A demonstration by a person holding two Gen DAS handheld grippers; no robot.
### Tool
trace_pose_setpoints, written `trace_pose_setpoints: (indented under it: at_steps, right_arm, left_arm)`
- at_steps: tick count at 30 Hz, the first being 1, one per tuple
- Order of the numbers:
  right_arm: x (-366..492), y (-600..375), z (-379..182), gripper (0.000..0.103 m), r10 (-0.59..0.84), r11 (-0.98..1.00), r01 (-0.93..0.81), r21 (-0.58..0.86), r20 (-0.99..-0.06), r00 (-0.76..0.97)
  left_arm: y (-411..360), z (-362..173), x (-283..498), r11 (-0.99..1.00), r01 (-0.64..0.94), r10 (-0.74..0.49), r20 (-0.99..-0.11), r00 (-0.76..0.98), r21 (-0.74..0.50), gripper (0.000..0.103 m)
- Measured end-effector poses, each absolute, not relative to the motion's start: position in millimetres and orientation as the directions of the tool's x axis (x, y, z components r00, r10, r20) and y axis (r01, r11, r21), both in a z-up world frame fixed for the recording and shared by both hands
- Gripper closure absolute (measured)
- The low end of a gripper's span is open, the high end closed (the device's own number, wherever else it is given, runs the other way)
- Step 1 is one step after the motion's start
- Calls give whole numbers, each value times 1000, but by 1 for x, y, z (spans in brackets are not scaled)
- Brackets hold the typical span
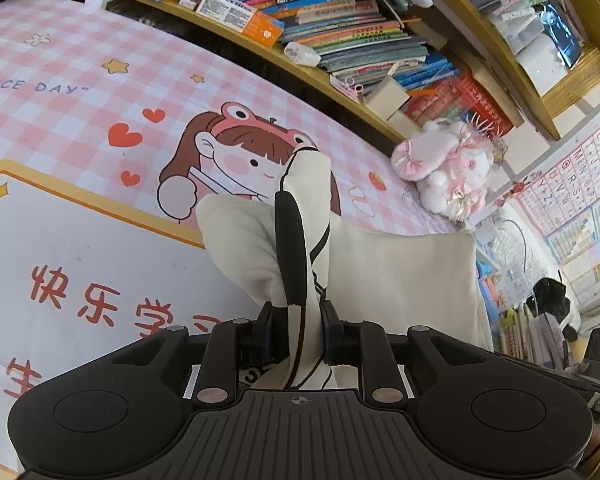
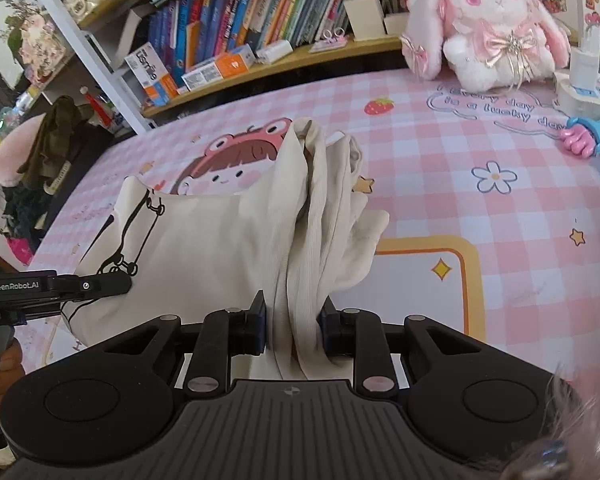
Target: Fold clothes
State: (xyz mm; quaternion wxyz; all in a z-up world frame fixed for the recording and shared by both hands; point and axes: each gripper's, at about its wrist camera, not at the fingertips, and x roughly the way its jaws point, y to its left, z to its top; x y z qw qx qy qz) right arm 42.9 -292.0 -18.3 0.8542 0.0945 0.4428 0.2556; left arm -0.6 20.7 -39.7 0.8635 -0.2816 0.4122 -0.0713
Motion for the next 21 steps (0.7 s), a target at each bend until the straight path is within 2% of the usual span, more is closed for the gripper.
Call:
trace_pose_setpoints:
  at_steps: [21]
  right_arm:
    - [29, -283, -12, 81, 495, 868, -333, 369, -699, 517]
  left_arm:
    - [35, -36, -2, 829, -68, -388, -659, 644, -555, 83]
